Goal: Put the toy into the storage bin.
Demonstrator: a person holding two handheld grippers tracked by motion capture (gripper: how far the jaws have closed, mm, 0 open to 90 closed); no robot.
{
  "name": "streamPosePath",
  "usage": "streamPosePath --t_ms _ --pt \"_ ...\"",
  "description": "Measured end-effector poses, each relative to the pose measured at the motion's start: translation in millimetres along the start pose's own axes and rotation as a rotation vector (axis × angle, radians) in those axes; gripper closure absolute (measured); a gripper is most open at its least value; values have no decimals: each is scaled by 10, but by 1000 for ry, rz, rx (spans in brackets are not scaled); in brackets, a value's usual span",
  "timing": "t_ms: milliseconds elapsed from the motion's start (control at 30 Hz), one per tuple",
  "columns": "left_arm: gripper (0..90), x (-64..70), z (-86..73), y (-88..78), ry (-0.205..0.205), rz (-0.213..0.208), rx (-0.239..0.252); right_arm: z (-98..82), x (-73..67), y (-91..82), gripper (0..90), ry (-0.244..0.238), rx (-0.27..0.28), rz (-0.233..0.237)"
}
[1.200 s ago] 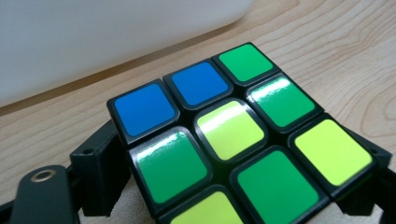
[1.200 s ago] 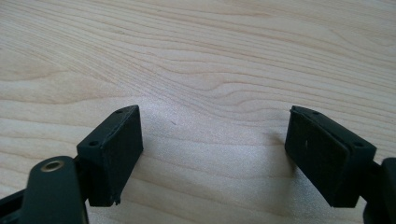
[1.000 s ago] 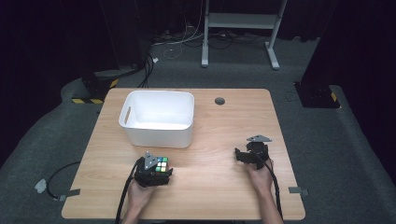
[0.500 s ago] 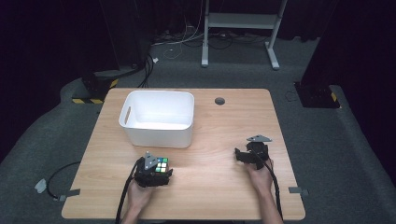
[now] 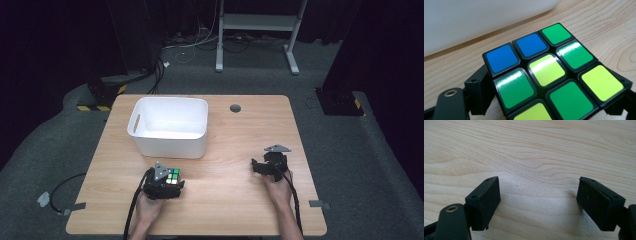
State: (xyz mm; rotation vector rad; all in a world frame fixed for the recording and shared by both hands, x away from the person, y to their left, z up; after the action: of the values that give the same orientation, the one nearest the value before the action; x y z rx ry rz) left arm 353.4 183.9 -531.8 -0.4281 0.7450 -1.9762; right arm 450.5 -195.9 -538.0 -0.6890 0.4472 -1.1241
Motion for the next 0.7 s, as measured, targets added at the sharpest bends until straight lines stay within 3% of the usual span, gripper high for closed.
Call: streamPosePath --t_ms 500,700 --pt "167 -18 36 -79 18 -7 -2 0 0 0 192 0 0 1" --pt "167 -40 88 -158 23 -33 -11 0 2 1 192 -2 0 1"
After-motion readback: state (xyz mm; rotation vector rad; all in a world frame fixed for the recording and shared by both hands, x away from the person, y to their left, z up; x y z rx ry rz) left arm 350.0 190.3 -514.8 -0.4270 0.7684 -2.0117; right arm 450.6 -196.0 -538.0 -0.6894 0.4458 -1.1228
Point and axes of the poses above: each handheld gripper's, and its own axes: y roughly forward along the jaws, z roughly out of its top, x roughly to its right, the point moved 2 cm from there along y, roughly forward along the jaws
